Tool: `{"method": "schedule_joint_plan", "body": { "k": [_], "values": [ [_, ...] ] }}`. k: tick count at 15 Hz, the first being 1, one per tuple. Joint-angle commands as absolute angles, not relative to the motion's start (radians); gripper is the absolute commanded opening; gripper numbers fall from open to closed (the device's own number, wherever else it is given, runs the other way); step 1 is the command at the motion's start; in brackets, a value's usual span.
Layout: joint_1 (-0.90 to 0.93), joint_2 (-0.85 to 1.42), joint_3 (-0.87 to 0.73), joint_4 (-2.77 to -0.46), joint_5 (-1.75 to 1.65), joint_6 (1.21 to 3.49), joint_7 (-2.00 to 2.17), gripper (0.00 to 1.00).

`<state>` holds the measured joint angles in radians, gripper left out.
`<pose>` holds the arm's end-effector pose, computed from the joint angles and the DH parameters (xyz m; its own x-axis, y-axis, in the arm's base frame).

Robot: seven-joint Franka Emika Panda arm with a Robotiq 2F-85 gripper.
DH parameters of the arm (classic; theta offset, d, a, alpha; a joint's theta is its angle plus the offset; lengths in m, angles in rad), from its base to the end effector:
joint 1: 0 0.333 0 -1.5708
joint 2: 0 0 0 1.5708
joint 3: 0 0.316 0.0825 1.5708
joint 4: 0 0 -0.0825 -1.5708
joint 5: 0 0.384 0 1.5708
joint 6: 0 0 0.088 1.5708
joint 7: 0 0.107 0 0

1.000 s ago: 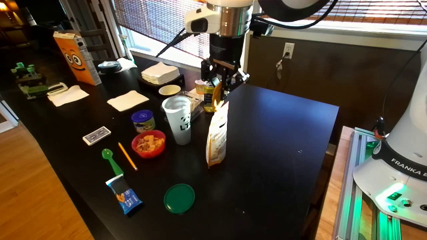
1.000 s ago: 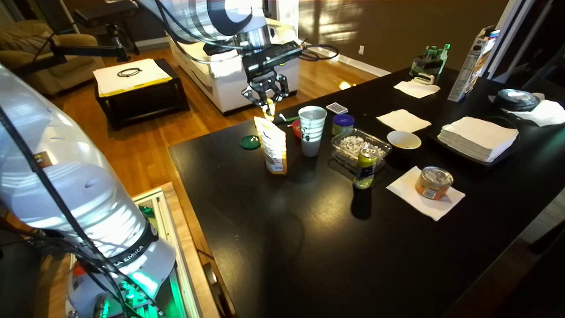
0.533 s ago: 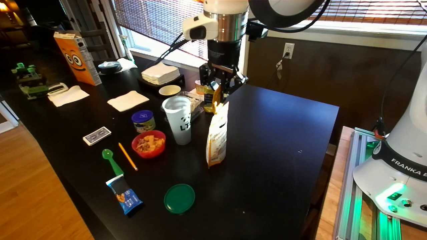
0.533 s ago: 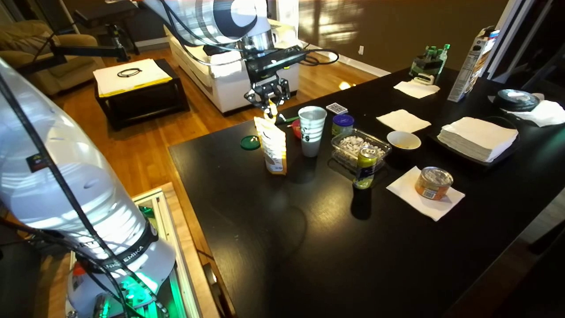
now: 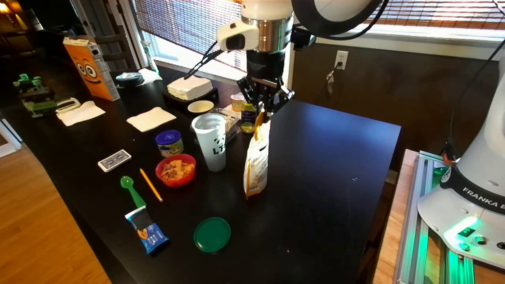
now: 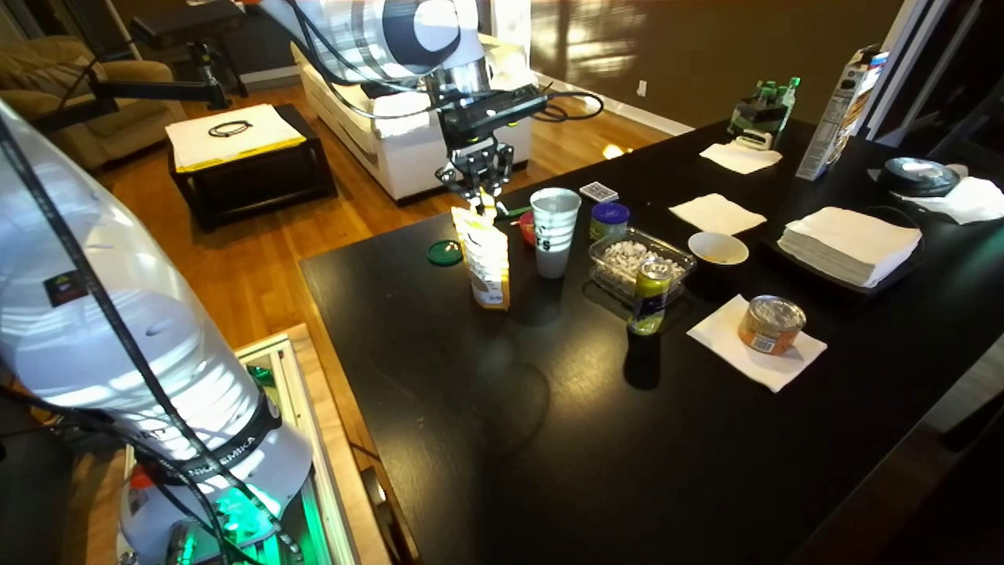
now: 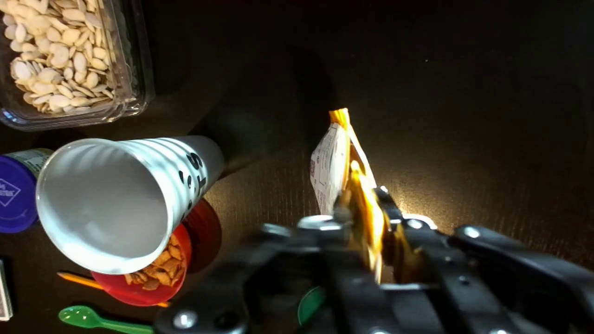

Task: Pick up the snack on the right and put it in the white packet

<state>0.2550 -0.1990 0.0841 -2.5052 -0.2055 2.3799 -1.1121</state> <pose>0.4292 0.1489 0.3623 -0.0151 0.9922 -0.1239 0.9914 0.0310 0.1272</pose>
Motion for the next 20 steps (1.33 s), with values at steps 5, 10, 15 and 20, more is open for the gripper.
{"method": "schedule_joint_plan", "body": {
  "k": [5, 10, 15, 20],
  "values": [
    [0.232, -0.196, 0.099, -2.483, -0.212, 2.365, -1.121, 0.77],
    [0.227, -0.212, 0.095, -2.487, -0.206, 2.366, -1.124, 1.00],
    [0.216, -0.230, 0.097, -2.464, -0.144, 2.318, -0.997, 1.00],
    [0.206, -0.278, 0.096, -2.420, -0.111, 2.156, -0.784, 1.00]
  ]
}}
